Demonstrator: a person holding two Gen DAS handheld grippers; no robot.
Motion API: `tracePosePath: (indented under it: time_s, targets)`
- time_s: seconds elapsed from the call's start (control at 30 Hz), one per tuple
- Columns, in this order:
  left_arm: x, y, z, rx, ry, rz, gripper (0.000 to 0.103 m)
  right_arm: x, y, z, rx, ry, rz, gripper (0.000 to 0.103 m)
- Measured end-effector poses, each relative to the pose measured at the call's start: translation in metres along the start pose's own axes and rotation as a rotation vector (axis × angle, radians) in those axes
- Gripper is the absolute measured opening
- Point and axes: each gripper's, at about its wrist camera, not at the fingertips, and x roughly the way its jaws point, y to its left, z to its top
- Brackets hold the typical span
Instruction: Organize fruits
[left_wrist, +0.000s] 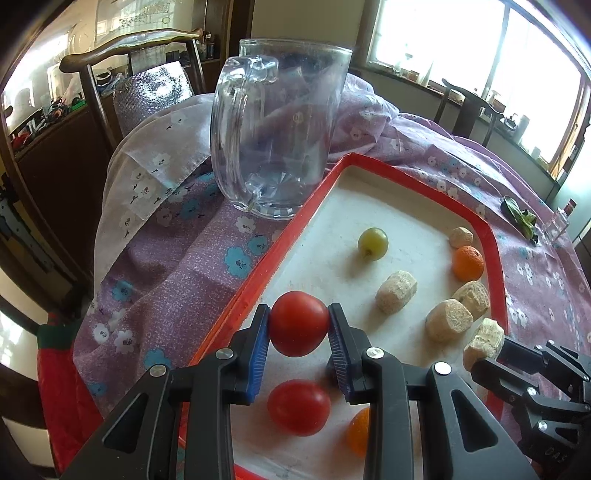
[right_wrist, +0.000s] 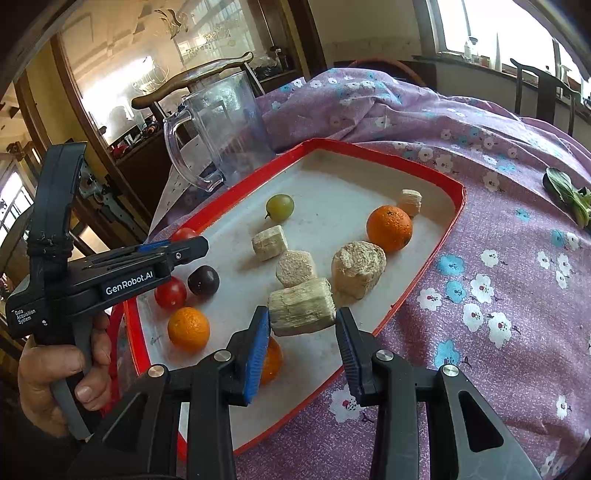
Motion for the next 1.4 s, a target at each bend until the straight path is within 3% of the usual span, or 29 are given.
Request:
tracePosePath:
  time_s: [0.23, 0.33, 0.4, 0.8, 1.27, 1.4]
  targets:
    - [0.008, -0.003, -0.003, 0.013, 0.023, 0.005, 0.032, 0.002, 0.003, -0.001, -0.015, 0.000, -0.005, 0.039]
    - [0.005, -0.004, -0.003, 0.017, 0.014, 0.014, 0.045, 0.001, 0.003, -0.001, -0.011, -0.005, 0.002, 0.040]
    - [0.001, -0.005, -0.003, 0.019, 0.000, 0.023, 0.060, 0.000, 0.002, -0.001, -0.006, -0.008, 0.008, 0.040]
    - [-0.034, -0.010, -0.026, 0.040, -0.031, 0.014, 0.066, -0.025, 0.002, -0.010, -0.021, -0.048, 0.020, 0.047]
    - [-0.095, -0.021, -0.069, 0.094, -0.073, -0.002, 0.082, -0.064, -0.001, -0.030, -0.134, -0.108, 0.011, 0.081]
    - [-0.112, -0.026, -0.084, 0.118, -0.095, -0.004, 0.095, -0.079, -0.002, -0.039, -0.195, -0.133, 0.011, 0.087]
